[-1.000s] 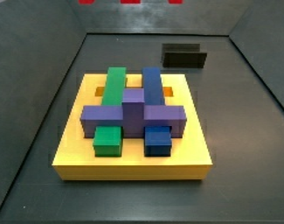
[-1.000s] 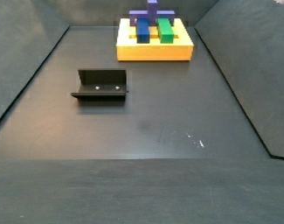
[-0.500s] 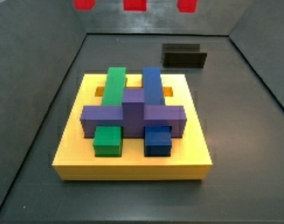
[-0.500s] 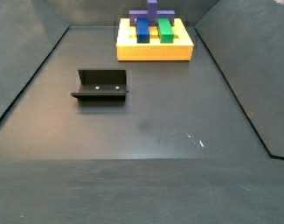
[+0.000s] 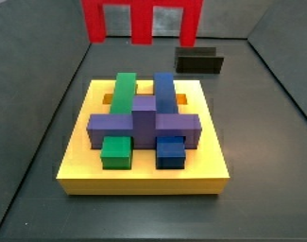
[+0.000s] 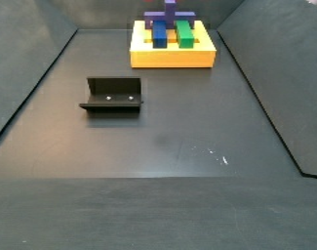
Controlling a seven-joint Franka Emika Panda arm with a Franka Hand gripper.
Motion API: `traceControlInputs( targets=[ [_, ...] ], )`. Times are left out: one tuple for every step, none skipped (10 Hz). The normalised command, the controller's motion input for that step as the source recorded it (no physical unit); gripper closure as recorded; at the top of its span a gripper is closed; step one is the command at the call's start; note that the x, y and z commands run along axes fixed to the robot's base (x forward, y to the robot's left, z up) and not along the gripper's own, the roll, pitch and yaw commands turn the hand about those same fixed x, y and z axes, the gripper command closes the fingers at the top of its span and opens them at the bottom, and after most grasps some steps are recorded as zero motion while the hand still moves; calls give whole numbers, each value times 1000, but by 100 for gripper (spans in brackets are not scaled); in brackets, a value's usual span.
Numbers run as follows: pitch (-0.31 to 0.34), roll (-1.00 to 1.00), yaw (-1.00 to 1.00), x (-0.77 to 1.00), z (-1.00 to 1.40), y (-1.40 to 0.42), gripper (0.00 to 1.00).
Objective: Pick up the red object. Move up. Move to above the board. Insert the red object.
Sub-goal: Insert the red object.
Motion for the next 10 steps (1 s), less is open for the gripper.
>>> traceControlInputs(
  targets=[
    [0,216,0,-83,-754,0,100],
    [-31,17,0,97,-654,0,100],
    [-100,-100,0,189,-514,0,100],
    [-126,-74,0,117,-346,0,100],
    [-123,1,0,-17,-357,0,100],
    [-81,36,31,-166,-240,0,100],
    [-90,0,26,-54,-203,-14,100],
    [-130,-13,0,3,-226,-26,100],
    [-87,-106,0,163,-134,0,100],
    [-41,-73,-34,140,-29,0,100]
  ],
)
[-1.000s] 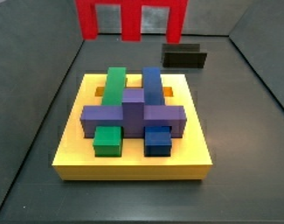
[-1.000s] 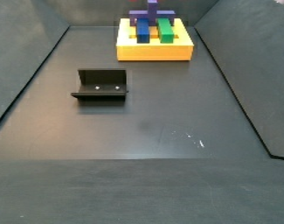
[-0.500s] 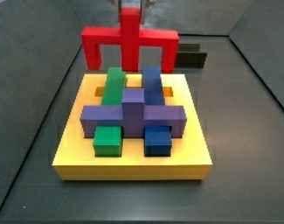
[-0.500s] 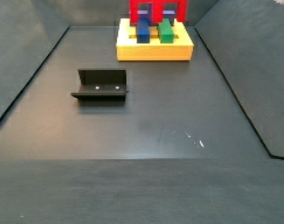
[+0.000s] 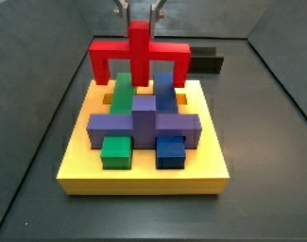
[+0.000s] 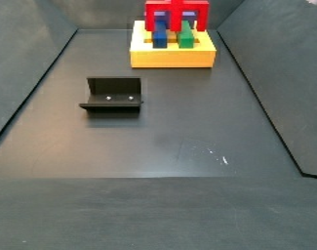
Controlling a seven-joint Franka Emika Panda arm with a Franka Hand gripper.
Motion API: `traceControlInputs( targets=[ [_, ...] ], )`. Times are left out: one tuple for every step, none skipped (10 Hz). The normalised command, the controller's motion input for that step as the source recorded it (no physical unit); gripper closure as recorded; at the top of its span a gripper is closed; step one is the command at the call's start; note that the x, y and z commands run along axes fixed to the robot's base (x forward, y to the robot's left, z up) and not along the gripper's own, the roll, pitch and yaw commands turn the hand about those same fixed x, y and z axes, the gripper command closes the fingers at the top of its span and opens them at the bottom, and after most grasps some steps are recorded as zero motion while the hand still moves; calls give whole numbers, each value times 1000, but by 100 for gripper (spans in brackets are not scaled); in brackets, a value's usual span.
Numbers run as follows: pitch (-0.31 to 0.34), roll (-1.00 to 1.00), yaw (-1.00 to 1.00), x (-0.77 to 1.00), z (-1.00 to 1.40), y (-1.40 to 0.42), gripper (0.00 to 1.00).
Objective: Pick up the red object. Move up. Move to above the board. Insert the red object.
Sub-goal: Insert the red object.
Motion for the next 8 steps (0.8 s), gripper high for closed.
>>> traceControlInputs(
  targets=[
    [-21,0,0,23,-123,0,100],
    [-4,0,0,189,-74,0,100],
    [0,43,3,114,-166,0,100],
    [0,47,26,171,-126,-29,100],
    [0,27,17,100,-149,-11,100],
    [0,30,23,43,-189,-14,100],
    [-17,30,51,0,-214,-60,100],
    [-14,56,77,0,-266,-57,100]
  ],
)
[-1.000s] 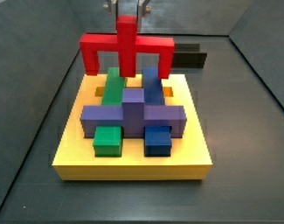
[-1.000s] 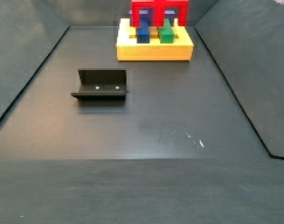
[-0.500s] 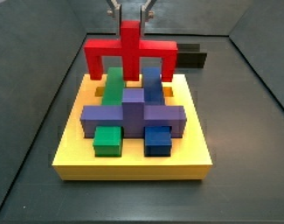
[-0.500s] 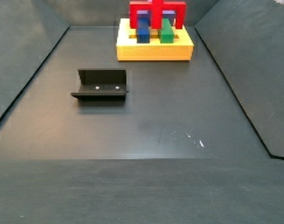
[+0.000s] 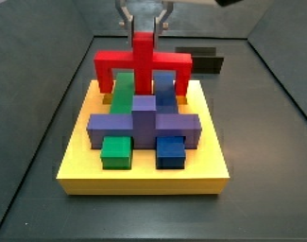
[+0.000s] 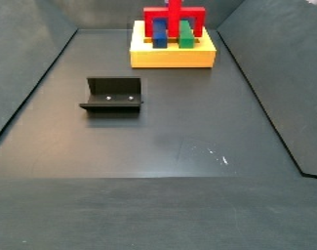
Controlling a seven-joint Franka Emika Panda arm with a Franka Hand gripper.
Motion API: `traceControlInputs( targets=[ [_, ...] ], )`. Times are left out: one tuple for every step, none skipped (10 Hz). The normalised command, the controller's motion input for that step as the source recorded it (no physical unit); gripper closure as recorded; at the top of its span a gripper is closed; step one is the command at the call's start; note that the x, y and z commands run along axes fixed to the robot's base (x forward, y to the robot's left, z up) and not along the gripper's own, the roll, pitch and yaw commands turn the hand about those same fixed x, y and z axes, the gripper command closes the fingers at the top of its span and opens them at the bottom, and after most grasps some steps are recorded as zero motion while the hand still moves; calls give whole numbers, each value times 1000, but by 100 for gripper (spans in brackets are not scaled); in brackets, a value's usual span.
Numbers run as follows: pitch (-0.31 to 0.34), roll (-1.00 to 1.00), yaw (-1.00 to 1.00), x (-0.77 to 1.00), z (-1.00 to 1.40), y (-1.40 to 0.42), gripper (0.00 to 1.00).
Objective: Pick up the red object. Move up. Move to above the board. Insert the red object.
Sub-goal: Insert the red object.
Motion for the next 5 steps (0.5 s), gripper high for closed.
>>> traceControlInputs(
  targets=[
    [-37,63,83,37,-297,-106,100],
    [-27,106,149,54,-303,-131,100],
    [-11,110,163,3,-274,-120,100],
    [0,113,114,6,-251,-86,100],
    [0,159,86,0,-206,-54,100]
  ],
)
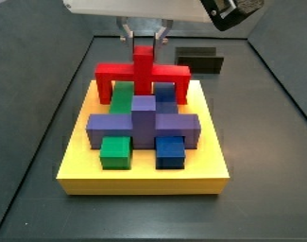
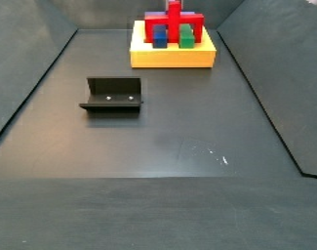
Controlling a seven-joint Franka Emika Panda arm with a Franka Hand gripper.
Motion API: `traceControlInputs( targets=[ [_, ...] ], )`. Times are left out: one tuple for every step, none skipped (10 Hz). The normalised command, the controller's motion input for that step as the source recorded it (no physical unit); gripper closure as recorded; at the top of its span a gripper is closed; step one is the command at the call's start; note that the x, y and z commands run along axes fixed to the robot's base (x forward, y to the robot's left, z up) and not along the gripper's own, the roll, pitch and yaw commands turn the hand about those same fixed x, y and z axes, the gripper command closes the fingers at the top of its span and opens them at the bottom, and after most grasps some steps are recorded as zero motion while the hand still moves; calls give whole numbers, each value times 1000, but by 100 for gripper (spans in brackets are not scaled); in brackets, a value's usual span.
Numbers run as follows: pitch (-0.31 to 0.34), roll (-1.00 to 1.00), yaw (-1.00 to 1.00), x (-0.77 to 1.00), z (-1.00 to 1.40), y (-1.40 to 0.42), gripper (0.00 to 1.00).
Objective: Pick up the red object. Move up. Move to above the board. Insert the red object.
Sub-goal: Insert the red object.
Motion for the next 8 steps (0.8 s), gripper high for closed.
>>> traceControlInputs(
  targets=[
    [0,140,51,0,-186,-57,100],
    [-50,53,0,0,-303,-57,100],
    [-150,0,0,0,-411,-14,100],
    [-109,0,9,200,-369,-34,100],
    [-37,0,0,437,-266,-6,100],
    [0,0,-197,360,-137,-40,100],
    [-4,0,-286,277,-106,0,100],
    [0,0,-266,217,-51,0,100]
  ],
)
